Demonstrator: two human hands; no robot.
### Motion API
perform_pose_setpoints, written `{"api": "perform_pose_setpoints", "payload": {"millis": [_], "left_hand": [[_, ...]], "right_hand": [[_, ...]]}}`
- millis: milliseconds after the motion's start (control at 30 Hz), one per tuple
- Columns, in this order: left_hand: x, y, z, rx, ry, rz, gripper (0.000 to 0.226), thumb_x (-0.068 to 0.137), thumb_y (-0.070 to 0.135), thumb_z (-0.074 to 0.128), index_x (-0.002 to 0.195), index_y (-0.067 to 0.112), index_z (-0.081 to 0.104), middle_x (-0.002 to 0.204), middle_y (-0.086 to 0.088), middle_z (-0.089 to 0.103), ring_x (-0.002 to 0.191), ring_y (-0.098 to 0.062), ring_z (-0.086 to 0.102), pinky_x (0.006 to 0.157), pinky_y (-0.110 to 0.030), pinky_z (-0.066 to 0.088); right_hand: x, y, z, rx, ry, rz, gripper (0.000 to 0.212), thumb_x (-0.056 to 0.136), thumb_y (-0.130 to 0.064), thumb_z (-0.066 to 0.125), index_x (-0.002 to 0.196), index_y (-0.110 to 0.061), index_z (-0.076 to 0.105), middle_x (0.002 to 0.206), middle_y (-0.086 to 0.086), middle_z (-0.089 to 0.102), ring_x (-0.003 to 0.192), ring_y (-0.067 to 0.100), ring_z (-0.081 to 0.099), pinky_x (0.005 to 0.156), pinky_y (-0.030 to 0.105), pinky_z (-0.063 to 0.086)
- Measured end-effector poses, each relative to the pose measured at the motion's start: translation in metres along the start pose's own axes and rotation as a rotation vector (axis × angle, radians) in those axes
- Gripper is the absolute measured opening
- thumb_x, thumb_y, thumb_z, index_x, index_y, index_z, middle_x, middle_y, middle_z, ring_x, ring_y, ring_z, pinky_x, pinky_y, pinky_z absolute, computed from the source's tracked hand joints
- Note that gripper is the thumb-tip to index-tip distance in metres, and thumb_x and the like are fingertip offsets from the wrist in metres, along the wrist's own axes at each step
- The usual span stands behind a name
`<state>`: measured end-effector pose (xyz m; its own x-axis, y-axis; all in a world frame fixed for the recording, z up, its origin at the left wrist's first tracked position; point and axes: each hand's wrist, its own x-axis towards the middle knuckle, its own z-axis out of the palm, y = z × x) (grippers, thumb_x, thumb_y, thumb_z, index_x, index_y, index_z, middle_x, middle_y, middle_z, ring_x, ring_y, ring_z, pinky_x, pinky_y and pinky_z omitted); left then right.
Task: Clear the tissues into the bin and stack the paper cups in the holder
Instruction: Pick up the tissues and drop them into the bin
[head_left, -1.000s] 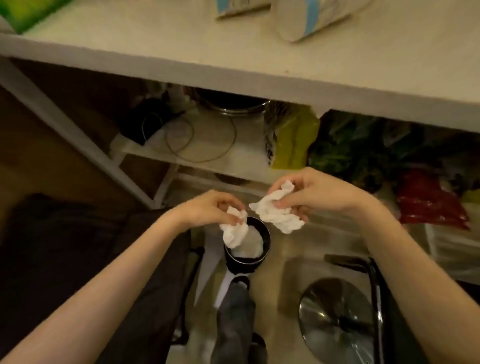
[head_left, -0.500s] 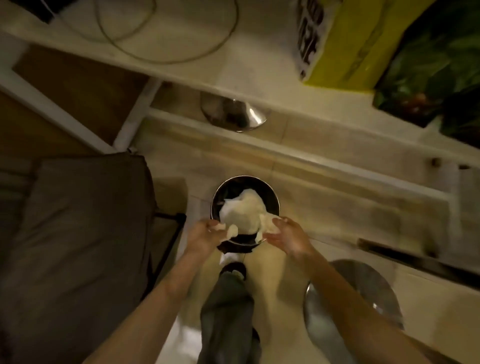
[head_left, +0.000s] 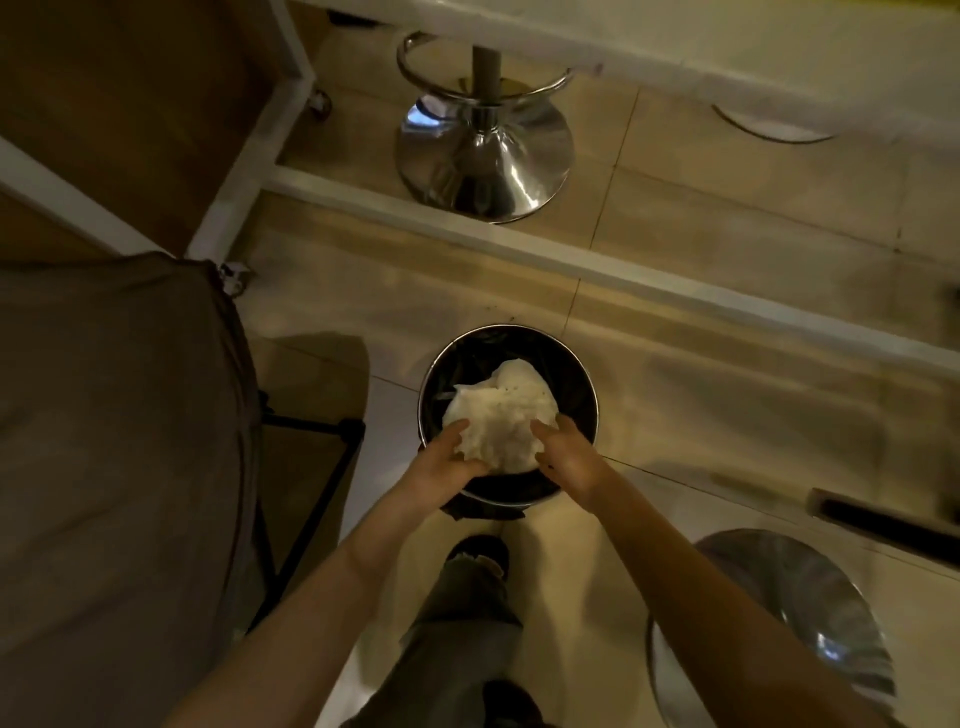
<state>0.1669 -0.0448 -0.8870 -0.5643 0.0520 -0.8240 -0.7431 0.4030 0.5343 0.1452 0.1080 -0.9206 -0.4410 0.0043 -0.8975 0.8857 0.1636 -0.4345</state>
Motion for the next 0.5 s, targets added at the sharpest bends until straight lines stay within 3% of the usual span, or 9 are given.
{"api": "perform_pose_setpoints", "payload": {"millis": [167, 267, 333, 433, 500], "left_hand": [[-0.04, 0.012, -0.012, -0.002, -0.031, -0.061, 0.05, 0.083, 0.018, 0.057, 0.131, 0.012, 0.041, 0.126, -0.004, 0.05, 0.117, -0.024, 0.047, 0.095, -0.033, 0.039], [-0.084, 0.037, -0.018, -0.025, -0.023, -0.065, 0.056, 0.083, 0.015, 0.059, 0.134, 0.015, 0.037, 0.132, -0.009, 0.047, 0.122, -0.026, 0.045, 0.093, -0.033, 0.038], [-0.121, 0.06, -0.025, -0.001, -0.047, -0.026, 0.053, 0.083, 0.016, 0.059, 0.133, 0.017, 0.039, 0.131, -0.009, 0.049, 0.119, -0.025, 0.047, 0.088, -0.031, 0.041], [-0.181, 0.101, -0.039, -0.014, -0.107, 0.041, 0.043, 0.084, 0.017, 0.058, 0.126, 0.016, 0.047, 0.119, -0.012, 0.057, 0.105, -0.022, 0.054, 0.071, -0.023, 0.043], [-0.225, 0.134, -0.049, -0.009, -0.133, 0.108, 0.04, 0.084, 0.019, 0.058, 0.124, 0.016, 0.05, 0.113, -0.013, 0.062, 0.097, -0.018, 0.059, 0.07, -0.022, 0.043]], "right_hand": [[-0.052, -0.013, -0.009, 0.056, 0.05, -0.051, 0.045, 0.093, -0.029, 0.042, 0.135, -0.01, 0.039, 0.132, 0.015, 0.048, 0.122, 0.033, 0.049, 0.094, 0.037, 0.044], [-0.1, -0.03, -0.015, 0.026, 0.04, -0.162, 0.02, 0.093, -0.024, 0.041, 0.109, -0.015, 0.05, 0.098, 0.005, 0.054, 0.094, 0.024, 0.056, 0.073, 0.029, 0.048], [-0.137, -0.044, -0.019, 0.018, 0.047, -0.243, 0.013, 0.091, -0.021, 0.044, 0.101, -0.017, 0.051, 0.085, -0.001, 0.05, 0.074, 0.014, 0.052, 0.057, 0.02, 0.041], [-0.205, -0.07, -0.025, -0.026, 0.045, -0.335, 0.022, 0.091, -0.022, 0.046, 0.112, -0.016, 0.052, 0.092, 0.003, 0.053, 0.069, 0.013, 0.054, 0.063, 0.025, 0.043], [-0.256, -0.09, -0.03, -0.051, 0.047, -0.399, 0.032, 0.092, -0.022, 0.046, 0.123, -0.012, 0.048, 0.101, 0.008, 0.057, 0.071, 0.016, 0.058, 0.072, 0.034, 0.045]]}}
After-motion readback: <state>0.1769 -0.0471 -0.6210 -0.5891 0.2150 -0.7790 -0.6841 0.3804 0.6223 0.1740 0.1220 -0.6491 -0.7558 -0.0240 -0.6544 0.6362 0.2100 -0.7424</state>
